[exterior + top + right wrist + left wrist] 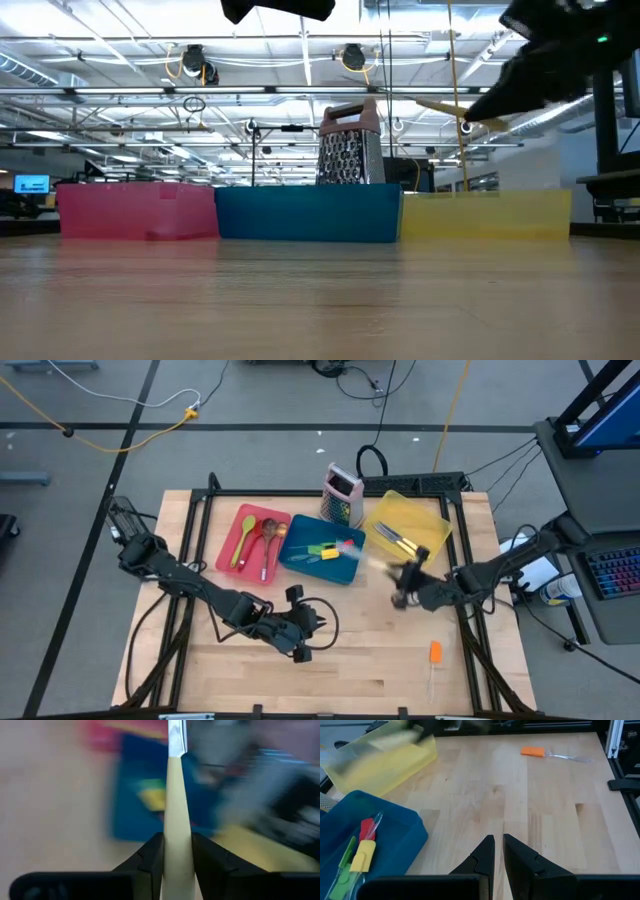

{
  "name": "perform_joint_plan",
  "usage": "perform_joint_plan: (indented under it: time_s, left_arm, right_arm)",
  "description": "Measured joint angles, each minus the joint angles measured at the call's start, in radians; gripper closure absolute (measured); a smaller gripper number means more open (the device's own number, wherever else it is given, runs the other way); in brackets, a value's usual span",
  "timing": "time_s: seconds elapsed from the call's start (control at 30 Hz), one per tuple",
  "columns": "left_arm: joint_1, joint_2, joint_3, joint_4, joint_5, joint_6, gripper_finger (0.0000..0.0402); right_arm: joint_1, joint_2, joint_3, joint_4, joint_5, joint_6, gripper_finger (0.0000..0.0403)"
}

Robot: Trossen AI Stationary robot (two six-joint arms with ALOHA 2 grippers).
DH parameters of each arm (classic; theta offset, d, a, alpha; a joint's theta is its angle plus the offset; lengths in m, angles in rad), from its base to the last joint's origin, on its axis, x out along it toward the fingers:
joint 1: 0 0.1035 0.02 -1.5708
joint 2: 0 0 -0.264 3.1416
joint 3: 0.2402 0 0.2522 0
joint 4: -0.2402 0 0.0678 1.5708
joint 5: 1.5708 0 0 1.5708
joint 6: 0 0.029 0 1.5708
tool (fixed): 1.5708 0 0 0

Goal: Pick & Place Kitchen Items
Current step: Put the yellow knife into the yellow bin

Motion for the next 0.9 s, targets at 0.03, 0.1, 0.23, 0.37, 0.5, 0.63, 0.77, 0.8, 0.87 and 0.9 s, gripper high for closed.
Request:
perform_joint_plan:
  time_s: [0.03,0.1,0.23,0.37,0.5,0.63,0.77,0.8,0.87,0.9]
  left_arm:
    - [0.000,0.000,0.000,0.000,0.000,0.000,0.0360]
    - [0.000,0.000,0.000,0.001,0.000,0.000,0.0360]
    - [0.000,0.000,0.000,0.001,0.000,-0.004,0.0360]
    - [0.000,0.000,0.000,0.002,0.000,-0.009,0.0360]
    - [0.000,0.000,0.000,0.001,0.000,-0.026,0.0360]
    - [0.000,0.000,0.000,0.002,0.000,-0.028,0.0360]
    - [-0.001,0.000,0.000,0.002,0.000,-0.033,0.0360]
    - [-0.001,0.000,0.000,0.002,0.000,-0.033,0.0360]
    - [-0.001,0.000,0.000,0.002,0.000,-0.033,0.0360]
    - [-0.001,0.000,0.000,0.002,0.000,-0.033,0.0360]
  right_arm:
    - [-0.026,0.000,0.000,-0.003,0.071,0.011,0.0318]
    - [-0.089,0.000,0.000,-0.010,0.146,0.034,0.0316]
    - [-0.230,0.000,0.000,-0.028,0.124,0.044,0.0331]
    - [-0.396,0.000,0.000,-0.155,-0.027,0.128,0.0331]
    - [-0.559,0.018,-0.008,-0.331,-0.219,0.267,0.0329]
    - [-0.659,0.035,-0.046,-0.386,-0.235,0.317,0.0324]
    - [-0.706,0.041,-0.099,-0.327,-0.336,0.290,0.0325]
    - [-0.710,0.040,-0.112,-0.305,-0.344,0.268,0.0324]
    - [-0.710,0.040,-0.129,-0.279,-0.342,0.230,0.0317]
    - [-0.710,0.042,-0.131,-0.266,-0.328,0.211,0.0312]
